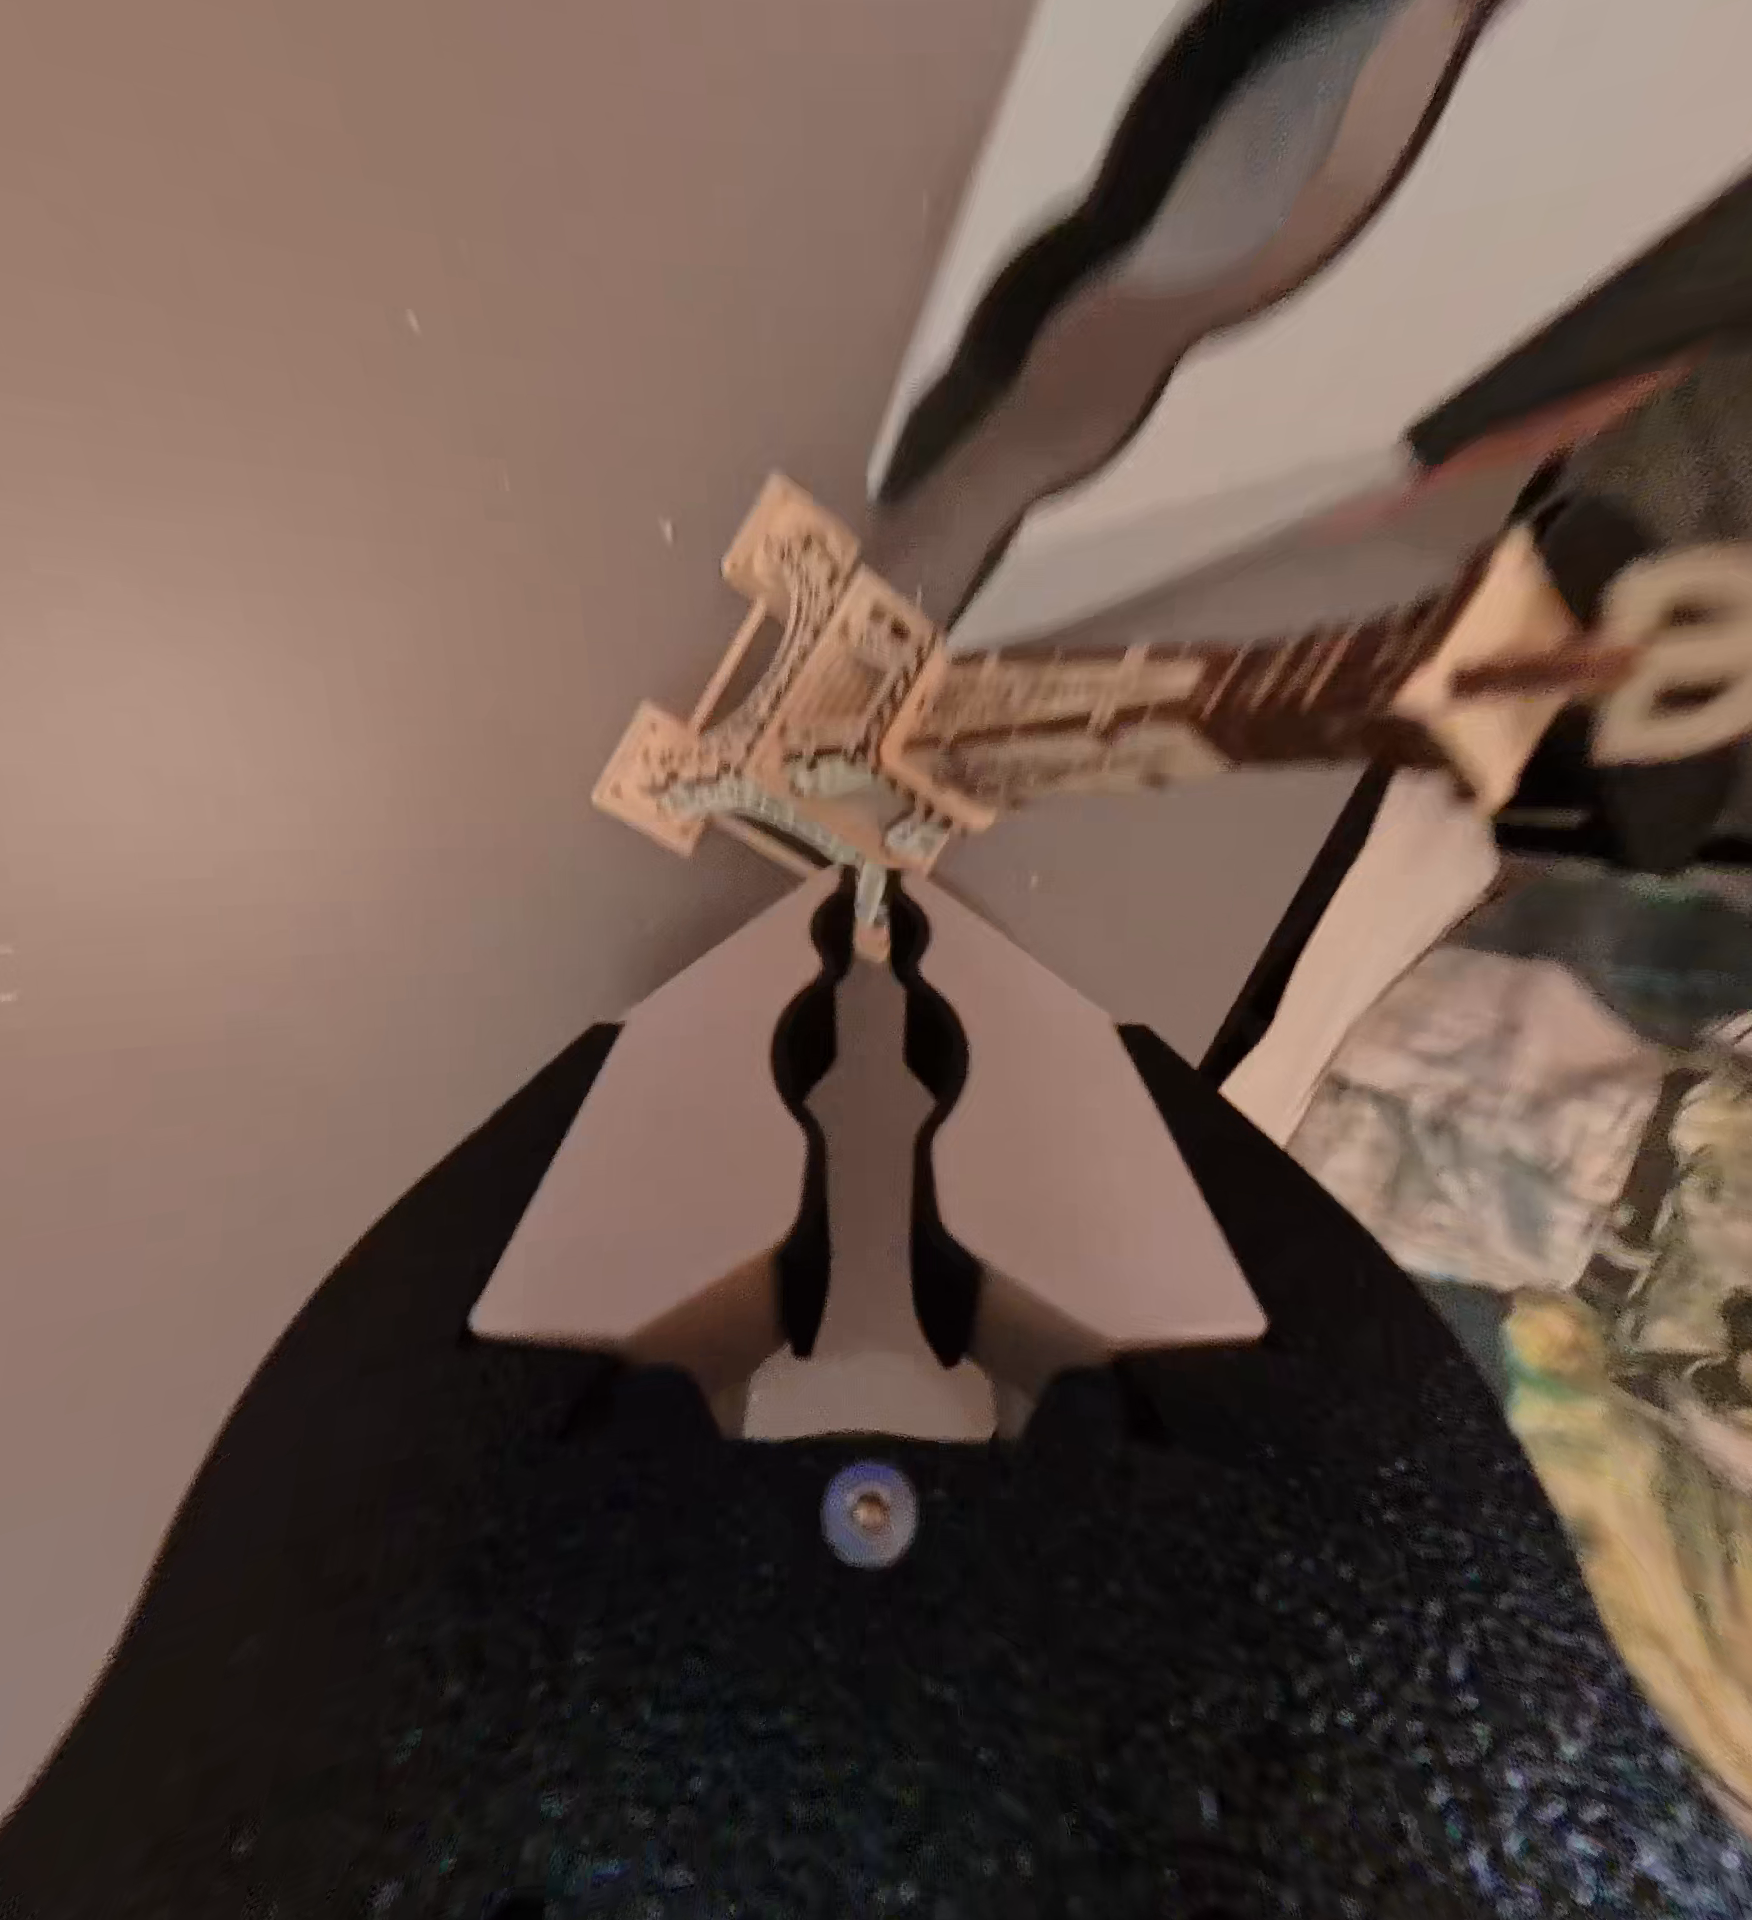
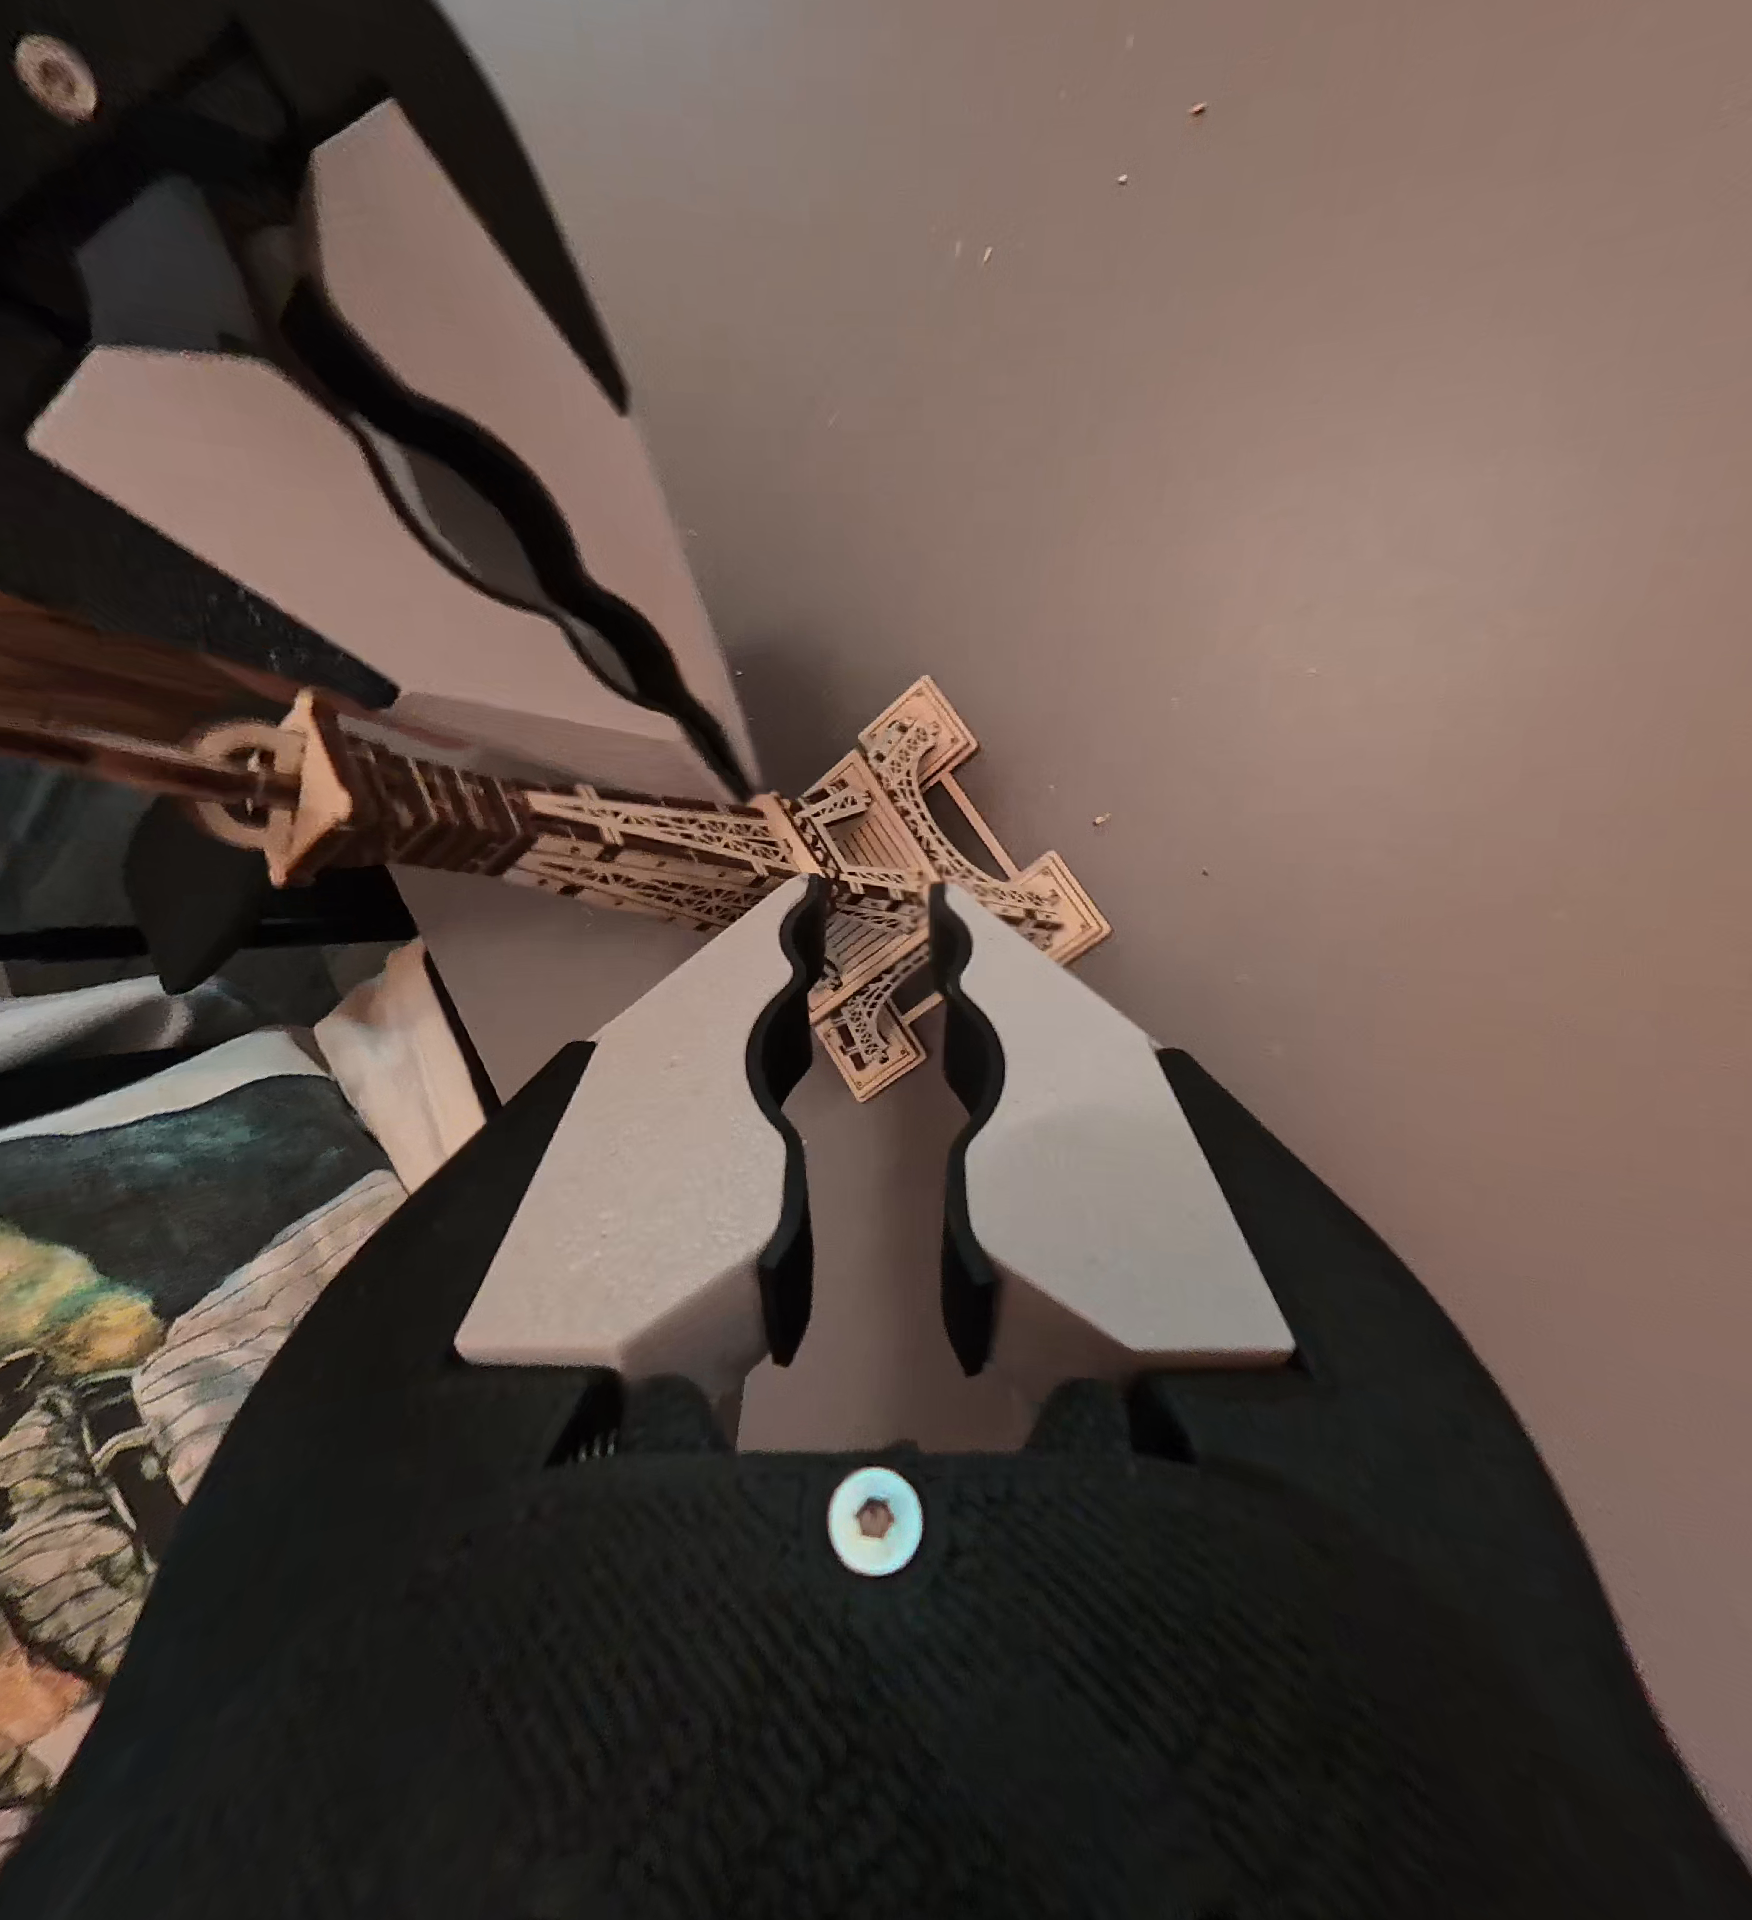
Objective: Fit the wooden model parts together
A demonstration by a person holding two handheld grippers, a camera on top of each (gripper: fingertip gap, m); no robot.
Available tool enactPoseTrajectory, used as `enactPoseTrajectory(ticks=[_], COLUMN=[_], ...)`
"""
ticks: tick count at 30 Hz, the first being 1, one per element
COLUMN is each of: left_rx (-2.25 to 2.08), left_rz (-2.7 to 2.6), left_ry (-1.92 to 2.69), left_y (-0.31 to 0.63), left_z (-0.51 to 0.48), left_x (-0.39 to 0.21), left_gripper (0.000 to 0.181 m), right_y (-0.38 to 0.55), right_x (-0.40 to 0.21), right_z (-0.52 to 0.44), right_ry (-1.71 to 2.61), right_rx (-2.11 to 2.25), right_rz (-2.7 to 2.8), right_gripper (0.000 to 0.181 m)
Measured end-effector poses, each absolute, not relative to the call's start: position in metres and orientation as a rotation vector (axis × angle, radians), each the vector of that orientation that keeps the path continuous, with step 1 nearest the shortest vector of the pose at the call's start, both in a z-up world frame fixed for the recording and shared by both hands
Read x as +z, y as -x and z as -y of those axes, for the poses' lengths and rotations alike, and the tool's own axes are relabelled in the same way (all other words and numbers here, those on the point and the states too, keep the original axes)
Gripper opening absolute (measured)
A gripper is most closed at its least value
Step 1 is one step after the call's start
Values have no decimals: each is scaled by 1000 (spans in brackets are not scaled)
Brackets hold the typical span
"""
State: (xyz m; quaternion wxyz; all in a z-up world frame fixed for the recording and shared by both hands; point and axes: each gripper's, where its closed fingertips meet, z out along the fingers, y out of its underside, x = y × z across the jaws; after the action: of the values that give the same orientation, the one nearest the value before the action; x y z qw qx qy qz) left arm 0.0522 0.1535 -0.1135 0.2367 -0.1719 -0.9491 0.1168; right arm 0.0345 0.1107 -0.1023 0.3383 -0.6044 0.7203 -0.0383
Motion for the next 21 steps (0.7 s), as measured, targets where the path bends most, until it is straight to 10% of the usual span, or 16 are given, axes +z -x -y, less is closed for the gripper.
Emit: enactPoseTrajectory(ticks=[21], left_rx=[919], left_rz=[2449], left_ry=[1052], left_y=[-34], left_z=[-148], left_x=[-72], left_gripper=[32], right_y=[-2], right_x=[-86], right_z=[-97], right_ry=[1798], right_rx=[-516], right_rz=[-1614], right_gripper=[77])
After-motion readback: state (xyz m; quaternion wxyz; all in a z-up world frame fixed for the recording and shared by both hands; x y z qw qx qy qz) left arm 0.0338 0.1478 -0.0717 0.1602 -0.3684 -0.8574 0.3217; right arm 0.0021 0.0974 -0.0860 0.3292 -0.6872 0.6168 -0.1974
